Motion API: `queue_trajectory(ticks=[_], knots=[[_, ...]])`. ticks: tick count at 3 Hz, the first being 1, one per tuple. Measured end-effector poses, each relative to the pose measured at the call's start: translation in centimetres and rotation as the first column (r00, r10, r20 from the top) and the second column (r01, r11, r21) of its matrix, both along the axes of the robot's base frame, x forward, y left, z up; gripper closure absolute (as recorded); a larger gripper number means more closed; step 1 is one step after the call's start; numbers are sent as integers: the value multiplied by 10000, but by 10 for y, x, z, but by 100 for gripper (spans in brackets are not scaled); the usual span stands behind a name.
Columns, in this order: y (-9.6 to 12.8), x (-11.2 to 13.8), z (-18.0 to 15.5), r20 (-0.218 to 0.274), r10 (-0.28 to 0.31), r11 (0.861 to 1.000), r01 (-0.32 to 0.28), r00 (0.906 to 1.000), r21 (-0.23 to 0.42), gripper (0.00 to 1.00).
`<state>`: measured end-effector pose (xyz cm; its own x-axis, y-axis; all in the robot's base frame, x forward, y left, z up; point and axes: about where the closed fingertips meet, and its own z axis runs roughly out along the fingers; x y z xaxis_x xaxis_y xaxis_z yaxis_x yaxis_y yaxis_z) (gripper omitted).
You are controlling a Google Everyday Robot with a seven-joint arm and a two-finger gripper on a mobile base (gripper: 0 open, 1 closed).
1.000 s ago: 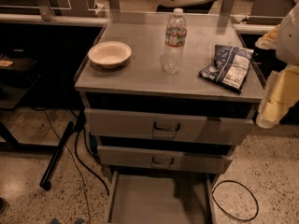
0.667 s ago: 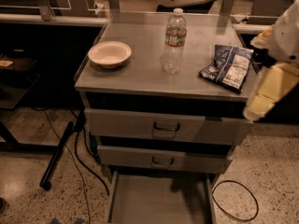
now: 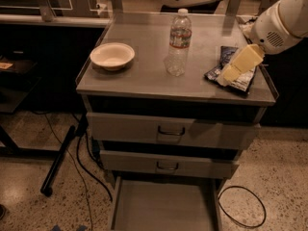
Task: Place water bottle into bottom drawer
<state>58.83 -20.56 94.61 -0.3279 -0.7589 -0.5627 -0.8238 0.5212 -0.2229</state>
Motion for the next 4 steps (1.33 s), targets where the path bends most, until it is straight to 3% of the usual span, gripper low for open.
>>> queue_trajectory(ticks=[1, 2, 3, 4], knots=[[1, 1, 0, 27, -7, 10000, 7, 10000, 34, 0], [19, 18, -3, 623, -195, 9967, 144, 9979, 801, 0], [40, 53, -6, 1149, -527, 9837, 318, 9920, 1772, 0], [54, 80, -7, 1352, -701, 9741, 386, 9883, 2228, 0]])
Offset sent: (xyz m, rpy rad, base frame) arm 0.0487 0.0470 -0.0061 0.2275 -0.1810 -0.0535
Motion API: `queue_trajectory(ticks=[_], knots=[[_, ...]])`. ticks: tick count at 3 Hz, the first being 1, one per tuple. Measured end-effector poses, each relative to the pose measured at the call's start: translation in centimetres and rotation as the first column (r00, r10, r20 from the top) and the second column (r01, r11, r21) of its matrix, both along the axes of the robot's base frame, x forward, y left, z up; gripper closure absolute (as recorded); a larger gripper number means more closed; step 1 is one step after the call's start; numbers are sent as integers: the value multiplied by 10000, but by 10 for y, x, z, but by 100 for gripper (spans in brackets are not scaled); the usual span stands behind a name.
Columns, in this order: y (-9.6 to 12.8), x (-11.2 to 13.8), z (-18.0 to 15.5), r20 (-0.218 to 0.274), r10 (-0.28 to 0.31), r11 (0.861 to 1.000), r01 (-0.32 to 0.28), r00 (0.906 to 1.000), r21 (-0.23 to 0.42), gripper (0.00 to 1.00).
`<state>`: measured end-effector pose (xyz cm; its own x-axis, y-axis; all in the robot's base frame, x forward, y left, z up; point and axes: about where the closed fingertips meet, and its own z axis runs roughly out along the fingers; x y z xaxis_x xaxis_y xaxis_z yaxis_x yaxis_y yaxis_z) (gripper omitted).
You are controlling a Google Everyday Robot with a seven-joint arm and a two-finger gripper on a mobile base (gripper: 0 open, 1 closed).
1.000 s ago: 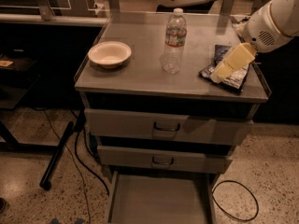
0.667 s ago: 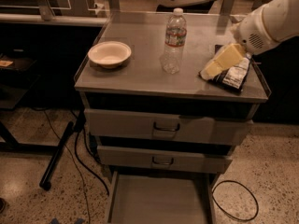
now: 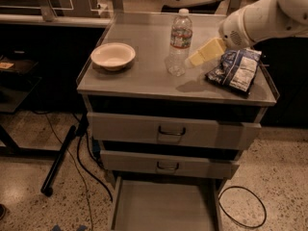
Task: Place water bottle into bottom drawer
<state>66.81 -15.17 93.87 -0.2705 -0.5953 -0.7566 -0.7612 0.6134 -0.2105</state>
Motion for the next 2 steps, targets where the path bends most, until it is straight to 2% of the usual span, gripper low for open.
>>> queue_trajectory(ticks=[1, 2], knots=[[-1, 1, -3, -26, -53, 9999, 53, 10000, 144, 0], [-3, 3, -13, -154, -231, 9978, 240, 9996, 618, 0]])
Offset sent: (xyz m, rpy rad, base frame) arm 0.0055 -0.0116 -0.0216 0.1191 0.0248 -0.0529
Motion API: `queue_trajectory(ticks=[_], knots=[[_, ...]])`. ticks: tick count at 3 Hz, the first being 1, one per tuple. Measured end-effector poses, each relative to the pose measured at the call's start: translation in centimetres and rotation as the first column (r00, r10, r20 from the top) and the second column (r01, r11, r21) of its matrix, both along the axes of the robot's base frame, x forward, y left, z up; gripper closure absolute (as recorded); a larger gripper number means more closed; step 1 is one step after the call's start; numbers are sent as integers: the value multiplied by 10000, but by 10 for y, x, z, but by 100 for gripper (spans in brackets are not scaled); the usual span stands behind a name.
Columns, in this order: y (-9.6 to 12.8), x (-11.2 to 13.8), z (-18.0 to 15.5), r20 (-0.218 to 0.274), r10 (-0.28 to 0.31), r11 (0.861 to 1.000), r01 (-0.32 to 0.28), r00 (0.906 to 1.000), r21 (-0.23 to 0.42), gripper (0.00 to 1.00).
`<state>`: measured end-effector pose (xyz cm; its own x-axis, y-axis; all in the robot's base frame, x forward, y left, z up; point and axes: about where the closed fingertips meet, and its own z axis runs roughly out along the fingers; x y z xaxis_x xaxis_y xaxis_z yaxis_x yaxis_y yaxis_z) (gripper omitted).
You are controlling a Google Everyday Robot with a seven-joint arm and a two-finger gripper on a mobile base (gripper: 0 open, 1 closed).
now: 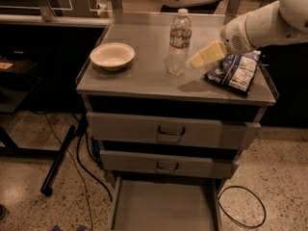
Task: Place water bottle into bottom drawer
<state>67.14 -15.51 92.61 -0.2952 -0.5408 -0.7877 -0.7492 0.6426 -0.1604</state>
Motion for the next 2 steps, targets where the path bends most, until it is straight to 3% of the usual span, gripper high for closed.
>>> queue_trajectory(ticks=[1, 2], knots=[[0, 33, -10, 104, -369, 9979, 363, 9993, 537, 0], [14, 58, -12, 171, -205, 9920, 182, 9996, 1248, 0]])
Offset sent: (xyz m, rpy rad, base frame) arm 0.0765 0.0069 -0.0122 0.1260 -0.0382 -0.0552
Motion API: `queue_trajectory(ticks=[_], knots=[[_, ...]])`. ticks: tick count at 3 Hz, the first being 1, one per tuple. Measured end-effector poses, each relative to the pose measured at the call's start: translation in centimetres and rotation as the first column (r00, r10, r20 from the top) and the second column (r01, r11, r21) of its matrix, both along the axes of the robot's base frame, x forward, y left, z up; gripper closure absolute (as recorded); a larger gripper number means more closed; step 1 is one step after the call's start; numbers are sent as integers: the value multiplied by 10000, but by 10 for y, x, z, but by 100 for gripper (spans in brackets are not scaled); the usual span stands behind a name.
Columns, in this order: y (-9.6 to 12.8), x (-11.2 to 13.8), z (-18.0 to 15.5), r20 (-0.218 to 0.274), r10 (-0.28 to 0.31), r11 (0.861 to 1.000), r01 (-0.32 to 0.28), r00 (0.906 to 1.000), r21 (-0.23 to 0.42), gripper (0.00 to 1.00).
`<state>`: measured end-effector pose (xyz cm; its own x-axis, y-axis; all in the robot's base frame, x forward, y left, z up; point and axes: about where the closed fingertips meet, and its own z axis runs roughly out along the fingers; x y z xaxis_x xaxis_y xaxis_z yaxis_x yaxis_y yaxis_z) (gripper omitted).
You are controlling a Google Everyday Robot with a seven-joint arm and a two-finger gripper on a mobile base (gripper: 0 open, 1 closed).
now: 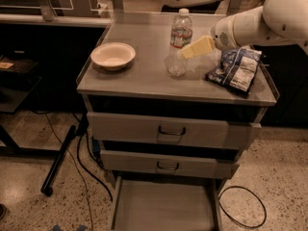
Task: Place water bottle into bottom drawer
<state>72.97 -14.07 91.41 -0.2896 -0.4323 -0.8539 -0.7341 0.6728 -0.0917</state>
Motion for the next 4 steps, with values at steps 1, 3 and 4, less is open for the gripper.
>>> queue_trajectory(ticks=[1, 3, 4], knots=[[0, 0, 0, 0, 9, 10000, -9, 10000, 12, 0], [31, -1, -13, -349, 748, 9971, -753, 9966, -134, 0], [41, 2, -16, -385, 985, 9950, -991, 9944, -132, 0]])
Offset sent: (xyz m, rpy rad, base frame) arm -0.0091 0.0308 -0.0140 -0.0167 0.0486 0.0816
